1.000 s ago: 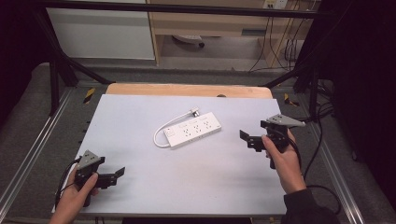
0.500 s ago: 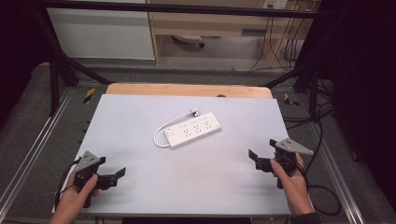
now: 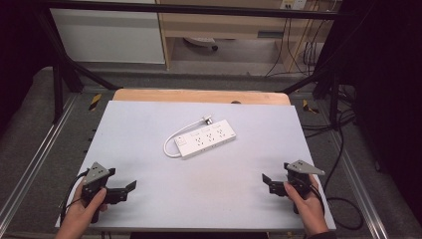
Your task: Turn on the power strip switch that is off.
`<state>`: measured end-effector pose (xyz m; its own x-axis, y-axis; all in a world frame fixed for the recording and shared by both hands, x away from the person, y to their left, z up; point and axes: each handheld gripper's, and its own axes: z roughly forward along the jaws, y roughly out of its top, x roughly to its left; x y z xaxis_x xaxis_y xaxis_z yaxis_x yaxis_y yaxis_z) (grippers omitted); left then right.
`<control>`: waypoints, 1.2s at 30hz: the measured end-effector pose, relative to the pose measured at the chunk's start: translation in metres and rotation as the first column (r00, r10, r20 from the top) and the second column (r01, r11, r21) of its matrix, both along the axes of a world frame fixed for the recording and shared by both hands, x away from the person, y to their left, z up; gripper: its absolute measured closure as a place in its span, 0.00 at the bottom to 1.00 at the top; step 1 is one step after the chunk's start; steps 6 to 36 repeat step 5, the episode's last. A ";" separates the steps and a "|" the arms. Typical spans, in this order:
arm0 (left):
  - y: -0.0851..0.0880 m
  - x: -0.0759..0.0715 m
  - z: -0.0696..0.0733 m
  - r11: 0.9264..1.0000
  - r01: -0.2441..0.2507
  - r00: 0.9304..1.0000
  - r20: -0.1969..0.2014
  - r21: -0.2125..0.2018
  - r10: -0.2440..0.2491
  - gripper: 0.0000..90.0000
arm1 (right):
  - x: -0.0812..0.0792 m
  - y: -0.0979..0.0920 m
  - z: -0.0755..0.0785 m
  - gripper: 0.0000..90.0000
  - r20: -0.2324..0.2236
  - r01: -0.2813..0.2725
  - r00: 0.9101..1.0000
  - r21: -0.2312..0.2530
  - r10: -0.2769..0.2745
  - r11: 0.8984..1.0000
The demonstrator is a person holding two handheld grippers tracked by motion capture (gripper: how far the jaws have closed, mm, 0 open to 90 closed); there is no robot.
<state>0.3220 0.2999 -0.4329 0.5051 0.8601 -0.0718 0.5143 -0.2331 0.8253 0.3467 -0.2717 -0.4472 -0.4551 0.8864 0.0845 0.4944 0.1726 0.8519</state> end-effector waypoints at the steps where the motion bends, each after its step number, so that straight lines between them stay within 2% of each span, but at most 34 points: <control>1: 0.000 0.000 0.000 1.000 0.000 1.000 0.000 0.000 0.000 0.08 | -0.001 0.001 -0.001 0.04 -0.006 -0.002 1.000 -0.002 0.002 1.000; 5: 0.000 0.001 0.000 1.000 0.001 1.000 -0.002 0.009 -0.001 0.08 | 0.001 0.002 -0.005 0.04 -0.019 0.008 1.000 -0.032 -0.008 0.999; 36: 0.000 0.001 0.000 1.000 0.001 1.000 -0.002 0.009 -0.001 0.08 | 0.001 0.002 -0.005 0.04 -0.019 0.008 1.000 -0.032 -0.008 0.999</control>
